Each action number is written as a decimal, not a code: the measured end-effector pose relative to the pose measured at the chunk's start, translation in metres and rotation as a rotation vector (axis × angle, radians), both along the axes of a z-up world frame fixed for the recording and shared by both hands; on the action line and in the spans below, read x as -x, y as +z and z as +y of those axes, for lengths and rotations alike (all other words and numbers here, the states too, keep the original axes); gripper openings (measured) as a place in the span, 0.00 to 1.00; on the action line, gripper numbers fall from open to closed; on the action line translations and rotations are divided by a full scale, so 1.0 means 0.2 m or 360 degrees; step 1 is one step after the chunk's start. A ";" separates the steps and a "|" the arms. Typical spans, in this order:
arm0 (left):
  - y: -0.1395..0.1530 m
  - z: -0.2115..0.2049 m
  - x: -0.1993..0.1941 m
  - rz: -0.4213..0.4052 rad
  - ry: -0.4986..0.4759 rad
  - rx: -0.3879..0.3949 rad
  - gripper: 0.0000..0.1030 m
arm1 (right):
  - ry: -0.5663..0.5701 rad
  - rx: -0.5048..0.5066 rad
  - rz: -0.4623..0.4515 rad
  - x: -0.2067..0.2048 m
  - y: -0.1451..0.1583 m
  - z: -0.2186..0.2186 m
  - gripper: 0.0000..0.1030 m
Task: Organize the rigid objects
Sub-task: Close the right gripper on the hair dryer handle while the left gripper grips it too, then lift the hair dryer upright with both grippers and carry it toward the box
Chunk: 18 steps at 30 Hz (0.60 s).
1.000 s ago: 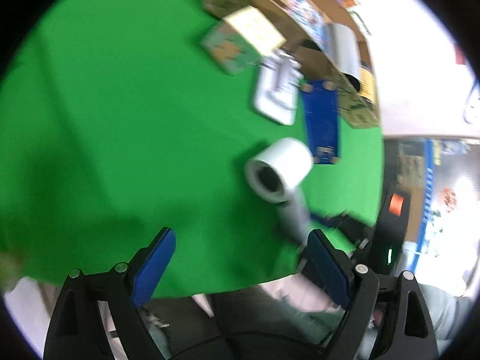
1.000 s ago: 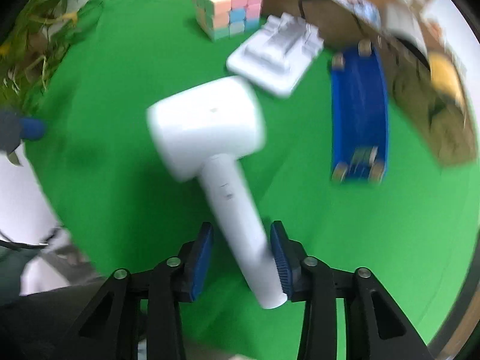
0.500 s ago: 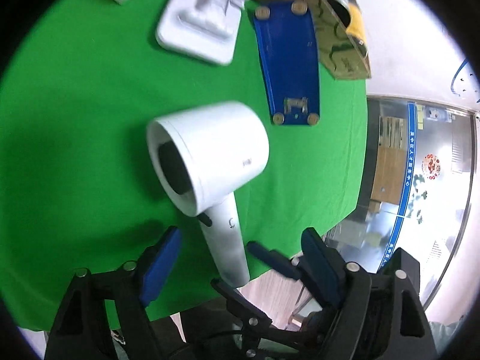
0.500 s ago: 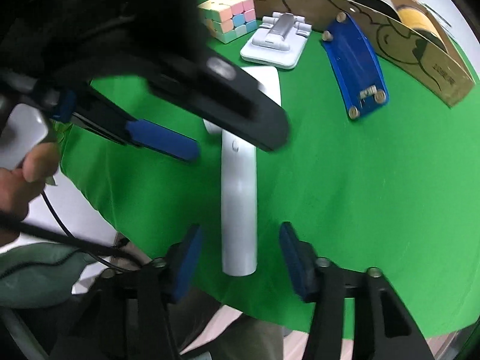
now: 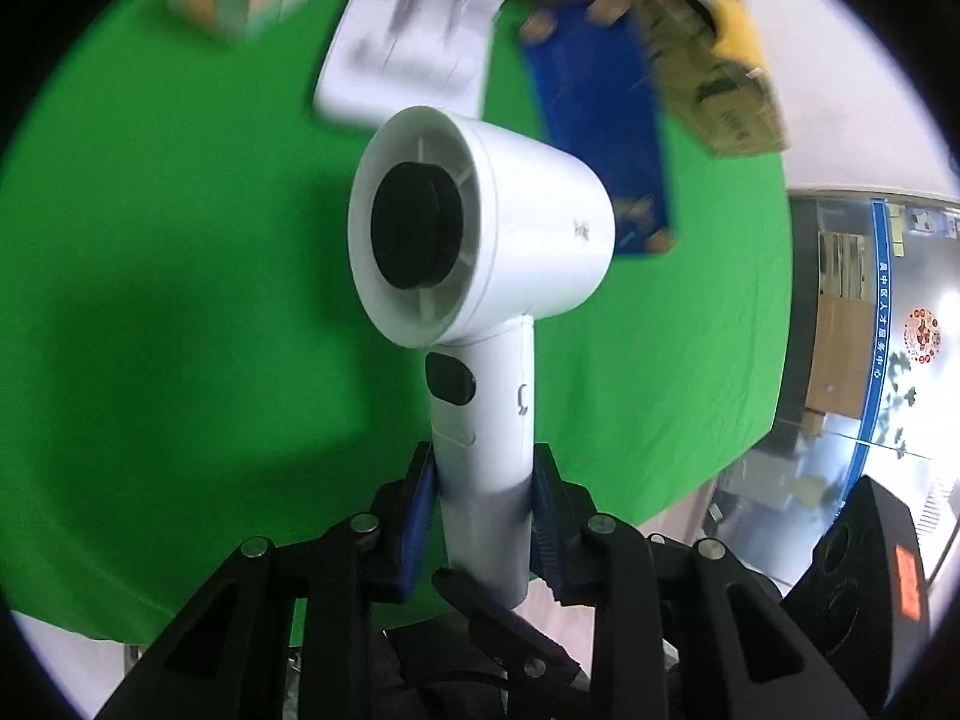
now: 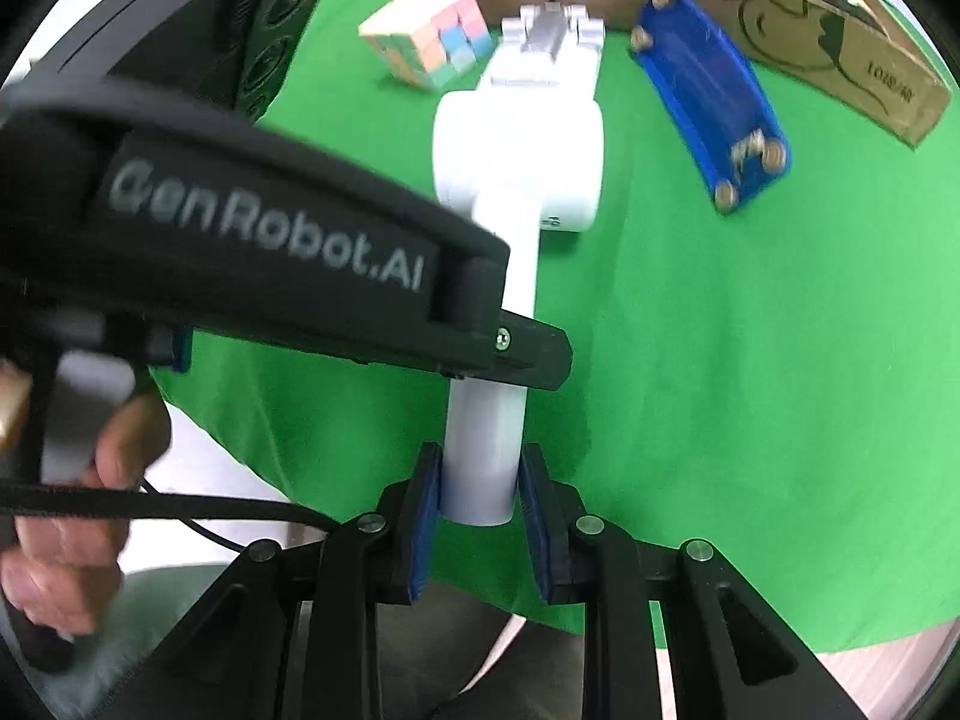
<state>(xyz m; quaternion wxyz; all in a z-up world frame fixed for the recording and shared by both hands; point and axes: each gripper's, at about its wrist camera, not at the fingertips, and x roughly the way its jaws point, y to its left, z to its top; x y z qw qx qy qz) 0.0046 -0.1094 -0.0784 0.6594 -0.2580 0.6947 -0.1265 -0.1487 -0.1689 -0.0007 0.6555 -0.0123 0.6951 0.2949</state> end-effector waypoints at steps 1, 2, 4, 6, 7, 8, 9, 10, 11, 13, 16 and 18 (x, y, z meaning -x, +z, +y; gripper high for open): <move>0.05 0.00 -0.01 -0.0036 0.0001 -0.0015 0.28 | -0.0013 -0.0020 -0.0015 -0.02 0.04 -0.02 0.23; 0.11 0.00 -0.03 -0.0080 -0.0001 -0.0034 0.28 | -0.0022 -0.0042 -0.0031 -0.06 0.08 -0.04 0.23; 0.24 -0.02 -0.07 -0.0149 -0.0006 -0.0065 0.28 | -0.0050 -0.0092 -0.0076 -0.14 0.18 -0.07 0.23; 0.38 -0.04 -0.10 -0.0221 -0.0005 -0.0119 0.28 | -0.0067 -0.0141 -0.0130 -0.24 0.30 -0.13 0.23; 0.46 -0.06 -0.12 -0.0269 -0.0006 -0.0141 0.28 | -0.0072 -0.0163 -0.0159 -0.28 0.35 -0.14 0.23; 0.55 -0.07 -0.15 -0.0322 0.0000 -0.0161 0.28 | -0.0075 -0.0187 -0.0195 -0.36 0.42 -0.16 0.23; 0.63 -0.09 -0.17 -0.0378 0.0007 -0.0172 0.28 | -0.0083 -0.0218 -0.0239 -0.43 0.50 -0.19 0.23; 0.70 -0.11 -0.19 -0.0431 0.0013 -0.0179 0.28 | -0.0095 -0.0246 -0.0270 -0.48 0.56 -0.21 0.23; 0.78 -0.12 -0.22 -0.0460 0.0059 -0.0169 0.28 | -0.0114 -0.0278 -0.0307 -0.54 0.63 -0.24 0.23; 0.90 -0.15 -0.27 -0.0552 0.0069 -0.0180 0.28 | -0.0136 -0.0316 -0.0383 -0.64 0.74 -0.30 0.23; 1.06 -0.23 -0.35 -0.0662 0.0040 -0.0223 0.28 | -0.0183 -0.0382 -0.0468 -0.86 0.90 -0.45 0.23; 1.14 -0.27 -0.40 -0.0726 0.0030 -0.0233 0.28 | -0.0207 -0.0416 -0.0525 -0.85 0.98 -0.48 0.23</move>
